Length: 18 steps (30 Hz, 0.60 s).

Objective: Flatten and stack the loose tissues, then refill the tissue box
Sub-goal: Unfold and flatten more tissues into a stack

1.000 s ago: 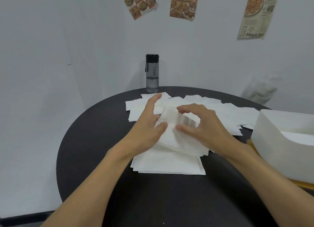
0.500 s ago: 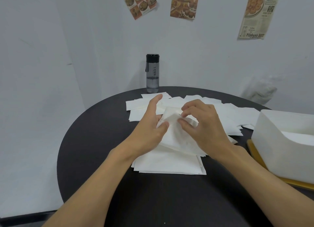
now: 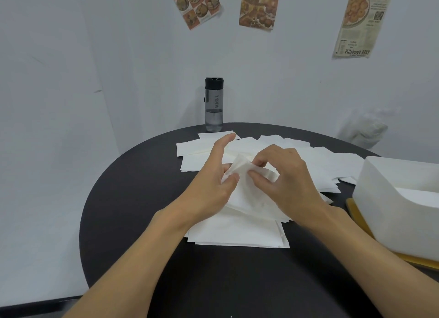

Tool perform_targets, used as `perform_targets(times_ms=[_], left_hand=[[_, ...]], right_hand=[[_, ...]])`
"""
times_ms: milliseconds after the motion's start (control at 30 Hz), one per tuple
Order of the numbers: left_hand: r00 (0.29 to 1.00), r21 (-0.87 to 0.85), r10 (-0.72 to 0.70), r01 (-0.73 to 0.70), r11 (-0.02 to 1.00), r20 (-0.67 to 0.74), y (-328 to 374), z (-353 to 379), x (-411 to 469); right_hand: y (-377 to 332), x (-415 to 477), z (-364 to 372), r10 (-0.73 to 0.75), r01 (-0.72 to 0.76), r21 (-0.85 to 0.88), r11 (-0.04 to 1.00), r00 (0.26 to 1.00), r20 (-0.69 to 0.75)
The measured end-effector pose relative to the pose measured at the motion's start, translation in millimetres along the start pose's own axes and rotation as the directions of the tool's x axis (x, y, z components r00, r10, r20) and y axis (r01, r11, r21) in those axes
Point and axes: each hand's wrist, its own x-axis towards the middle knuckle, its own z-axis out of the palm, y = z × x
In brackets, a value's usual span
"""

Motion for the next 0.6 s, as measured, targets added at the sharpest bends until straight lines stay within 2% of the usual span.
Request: perform_targets(times_ms=[167, 333, 500, 600], left_hand=[[1.0, -0.007, -0.001, 0.001, 1.0, -0.01, 1.2, -0.6, 0.1], [0.998, 0.0, 0.066, -0.066, 0.998, -0.021, 6.3, 0.1, -2.4], [0.995, -0.02, 0.093, -0.094, 0.995, -0.021, 9.6, 0.3, -3.7], [0.994, -0.045, 0.102, -0.103, 0.994, -0.038, 11.3, 0.1, -3.6]], right_hand=[[-3.1, -0.1, -0.5, -0.011, 0.01, -0.029, 1.0, 1.0, -0.028], [-1.0, -0.8, -3.4, -0.044, 0.044, 0.006, 0.999, 0.994, 0.102], [-5.5, 0.7, -8.1, 0.062, -0.078, 0.14, 0.987, 0.991, 0.115], [-6.4, 0.6, -10.8, 0.21, -0.257, 0.198, 0.946, 0.951, 0.229]])
